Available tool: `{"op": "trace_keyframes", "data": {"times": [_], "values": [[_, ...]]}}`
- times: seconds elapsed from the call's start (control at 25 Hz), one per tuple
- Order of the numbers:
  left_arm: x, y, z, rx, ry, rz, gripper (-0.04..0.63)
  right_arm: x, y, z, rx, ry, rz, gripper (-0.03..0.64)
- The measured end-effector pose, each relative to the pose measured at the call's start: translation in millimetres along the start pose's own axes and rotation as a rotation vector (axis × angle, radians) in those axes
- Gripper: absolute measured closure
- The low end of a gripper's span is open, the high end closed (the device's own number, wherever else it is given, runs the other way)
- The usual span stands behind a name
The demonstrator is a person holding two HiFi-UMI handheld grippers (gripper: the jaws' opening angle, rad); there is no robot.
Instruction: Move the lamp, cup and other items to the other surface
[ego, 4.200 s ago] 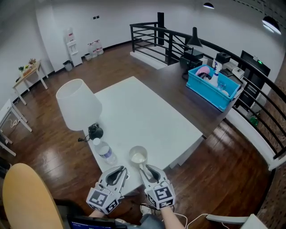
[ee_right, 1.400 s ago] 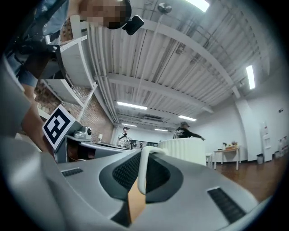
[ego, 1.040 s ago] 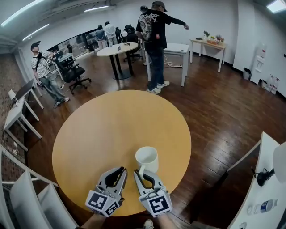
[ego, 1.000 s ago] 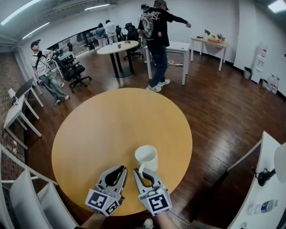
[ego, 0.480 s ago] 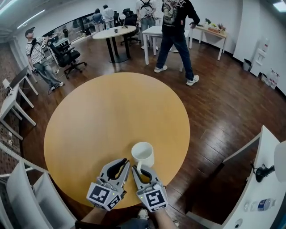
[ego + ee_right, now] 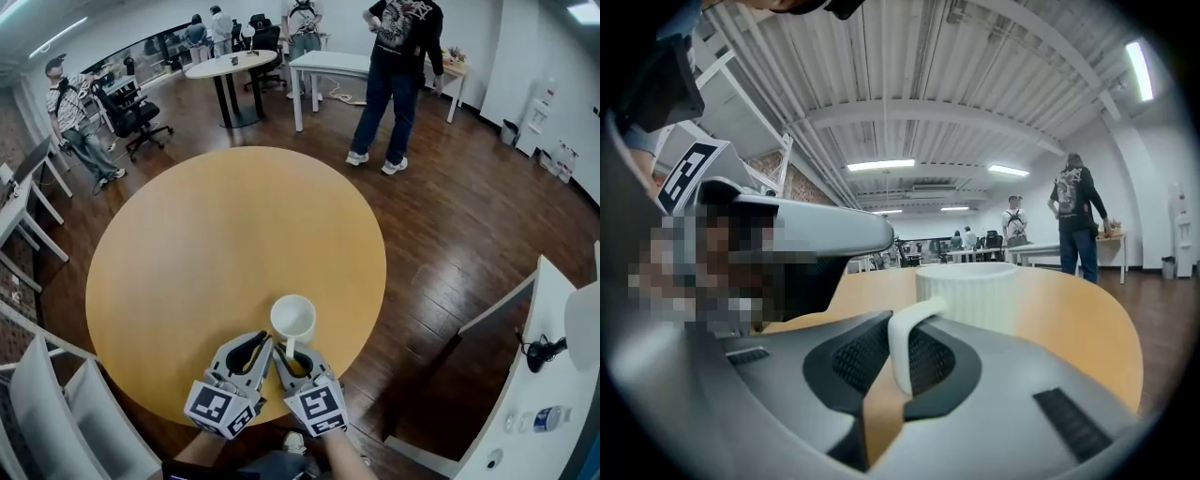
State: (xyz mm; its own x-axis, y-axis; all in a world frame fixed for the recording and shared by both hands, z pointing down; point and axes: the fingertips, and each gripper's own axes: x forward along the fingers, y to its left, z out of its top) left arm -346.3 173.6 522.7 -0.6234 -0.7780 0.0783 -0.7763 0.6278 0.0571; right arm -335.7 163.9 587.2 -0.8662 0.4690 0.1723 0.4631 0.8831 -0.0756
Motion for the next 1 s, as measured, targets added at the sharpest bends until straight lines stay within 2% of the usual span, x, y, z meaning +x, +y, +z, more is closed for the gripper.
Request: {"op": "trace_keyframes", "data": {"times": [0.16, 0.2, 0.24, 0.36, 0.56, 0.76, 0.84, 1.0], "values": [[-5, -1, 0, -0.006, 0.0, -0.002, 0.546, -2, 2, -6, 0.035, 0.036, 0.03, 0.531], [-5, -1, -1, -0.008, 0.001, -0.002, 0.546, -3, 0, -9, 0.055, 0.042, 0.031, 0.48], [-6, -2, -2, -0.011, 0.003, -0.003, 0.546, -4, -1, -11, 0.076, 0.049, 0.028, 0.459], [-5, -3, -5, -0.017, 0.006, -0.009, 0.547, -8, -7, -13, 0.093, 0.042, -0.004, 0.459], [-3, -7, -3, -0.013, 0.006, -0.017, 0.548, -24, -19, -8, 0.075, -0.017, -0.105, 0.459], [-2, -11, -1, -0.001, 0.014, -0.022, 0.546, -37, -20, 1, 0.059, -0.029, -0.125, 0.459], [-3, -12, 4, 0.009, 0.018, -0.023, 0.584, -43, -19, 11, 0.052, -0.028, -0.135, 0.46], [-5, -24, 25, 0.021, 0.009, -0.044, 0.584, -69, -16, 48, 0.021, -0.017, -0.158, 0.479]]}}
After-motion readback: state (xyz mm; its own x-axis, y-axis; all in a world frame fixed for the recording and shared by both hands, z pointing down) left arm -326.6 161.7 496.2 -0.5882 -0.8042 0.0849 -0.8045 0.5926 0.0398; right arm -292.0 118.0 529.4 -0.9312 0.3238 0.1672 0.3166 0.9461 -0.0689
